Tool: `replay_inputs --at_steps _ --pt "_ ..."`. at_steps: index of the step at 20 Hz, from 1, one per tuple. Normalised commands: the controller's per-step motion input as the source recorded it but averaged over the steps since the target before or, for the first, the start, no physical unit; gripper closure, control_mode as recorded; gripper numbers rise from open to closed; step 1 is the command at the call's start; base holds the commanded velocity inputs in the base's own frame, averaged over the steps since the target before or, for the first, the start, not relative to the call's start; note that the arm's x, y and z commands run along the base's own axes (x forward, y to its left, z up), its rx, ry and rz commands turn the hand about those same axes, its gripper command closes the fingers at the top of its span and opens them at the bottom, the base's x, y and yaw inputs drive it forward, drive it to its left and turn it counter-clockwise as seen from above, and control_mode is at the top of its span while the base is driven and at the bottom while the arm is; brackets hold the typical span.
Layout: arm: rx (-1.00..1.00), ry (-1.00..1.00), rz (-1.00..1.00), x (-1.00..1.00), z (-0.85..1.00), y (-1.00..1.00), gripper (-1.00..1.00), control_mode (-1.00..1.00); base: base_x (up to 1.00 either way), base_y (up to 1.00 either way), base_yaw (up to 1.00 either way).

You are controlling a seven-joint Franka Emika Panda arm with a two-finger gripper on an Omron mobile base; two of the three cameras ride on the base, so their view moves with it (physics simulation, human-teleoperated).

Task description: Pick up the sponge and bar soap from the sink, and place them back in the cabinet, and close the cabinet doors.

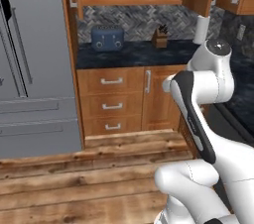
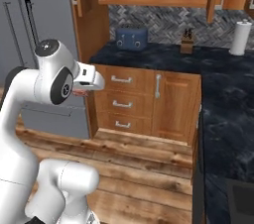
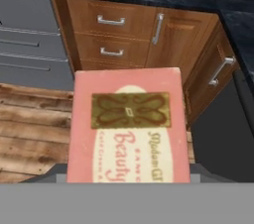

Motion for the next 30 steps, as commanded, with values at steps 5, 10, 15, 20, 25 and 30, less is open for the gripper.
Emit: replay_inputs --at_steps 5,10,15,20,25,30 --pt "0.00 0.00 0.00 0.00 0.00 0.00 1.00 1.00 0.32 0.00 -0.06" --pt "0.00 0.00 0.00 0.00 0.00 0.00 1.00 1.00 0.49 0.00 -0.16" --pt "0.00 0.00 0.00 0.00 0.00 0.00 1.00 1.00 0.64 0.00 -0.10" --pt "0.00 0.00 0.00 0.00 0.00 0.00 1.00 1.00 0.63 0.00 -0.09" --pt "0.00 0.00 0.00 0.00 0.00 0.00 1.00 1.00 0.67 0.01 -0.06" --pt "0.00 0.00 0.00 0.00 0.00 0.00 1.00 1.00 0.69 0.07 -0.02"
